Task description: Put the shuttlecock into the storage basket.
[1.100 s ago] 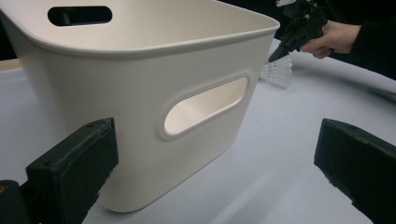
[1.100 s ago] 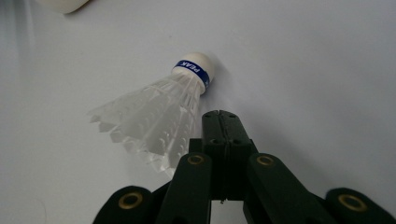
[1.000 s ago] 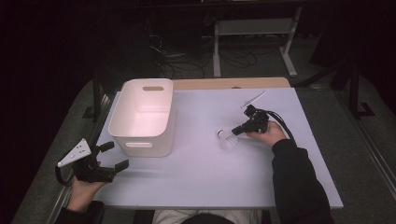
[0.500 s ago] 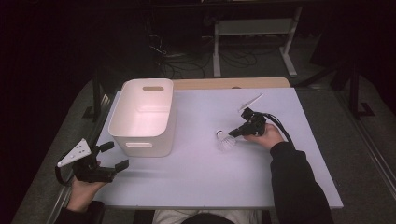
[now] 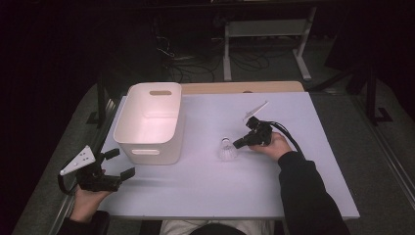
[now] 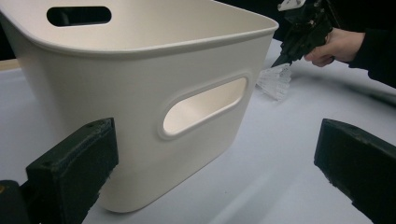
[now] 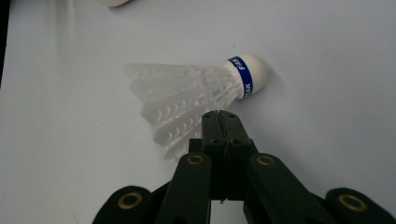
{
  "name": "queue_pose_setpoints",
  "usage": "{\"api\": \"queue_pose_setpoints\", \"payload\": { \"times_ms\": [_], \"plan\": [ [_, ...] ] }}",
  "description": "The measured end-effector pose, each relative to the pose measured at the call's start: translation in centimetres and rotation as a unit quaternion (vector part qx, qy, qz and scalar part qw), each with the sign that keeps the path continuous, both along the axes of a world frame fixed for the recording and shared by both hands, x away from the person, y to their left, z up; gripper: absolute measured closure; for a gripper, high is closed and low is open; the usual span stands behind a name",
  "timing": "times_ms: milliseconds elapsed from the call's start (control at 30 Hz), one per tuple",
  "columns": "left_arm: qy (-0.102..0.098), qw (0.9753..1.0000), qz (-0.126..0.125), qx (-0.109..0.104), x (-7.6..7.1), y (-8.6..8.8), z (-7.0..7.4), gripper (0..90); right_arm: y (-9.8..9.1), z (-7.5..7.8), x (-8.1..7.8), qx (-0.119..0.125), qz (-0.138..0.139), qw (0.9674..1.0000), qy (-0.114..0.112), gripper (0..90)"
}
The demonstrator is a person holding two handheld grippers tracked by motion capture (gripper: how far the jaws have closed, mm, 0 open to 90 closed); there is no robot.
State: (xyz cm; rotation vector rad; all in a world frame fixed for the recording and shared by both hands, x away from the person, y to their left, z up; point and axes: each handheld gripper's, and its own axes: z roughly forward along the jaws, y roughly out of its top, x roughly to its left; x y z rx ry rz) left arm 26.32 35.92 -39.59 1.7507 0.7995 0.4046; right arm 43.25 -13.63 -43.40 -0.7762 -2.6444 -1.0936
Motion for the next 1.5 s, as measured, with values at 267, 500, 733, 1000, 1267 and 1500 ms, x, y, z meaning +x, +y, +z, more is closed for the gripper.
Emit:
{"api": "queue_pose_setpoints", "payload": {
  "times_ms": [267, 500, 733, 1000, 1267, 1500],
  "plan": [
    [0.0, 1.0, 0.0, 0.0, 0.0, 0.0, 0.0, 0.0, 0.9, -0.2, -0.2, 0.006, 0.011, 0.9999, -0.002, 88.7],
    [0.001, 1.0, 0.0, 0.001, 0.0, 0.0, 0.0, 0.0, 1.5, -0.4, -0.3, 0.006, 0.016, 0.9998, -0.004, 88.1],
    [0.0, 1.0, 0.0, 0.0, 0.0, 0.0, 0.0, 0.0, 2.2, -0.5, -0.4, 0.01, 0.022, 0.9997, -0.006, 88.6],
    [0.0, 1.0, 0.0, 0.0, 0.0, 0.0, 0.0, 0.0, 2.9, -0.3, -0.4, 0.007, 0.021, 0.9996, -0.017, 89.0],
    [0.0, 1.0, 0.0, 0.0, 0.0, 0.0, 0.0, 0.0, 3.8, -0.1, -0.3, 0.006, 0.024, 0.9995, -0.018, 89.0],
    [0.0, 1.0, 0.0, -0.001, 0.0, 0.0, 0.0, 0.0, 4.8, -0.2, -0.1, 0.004, 0.03, 0.9993, -0.022, 89.0]
  ]
}}
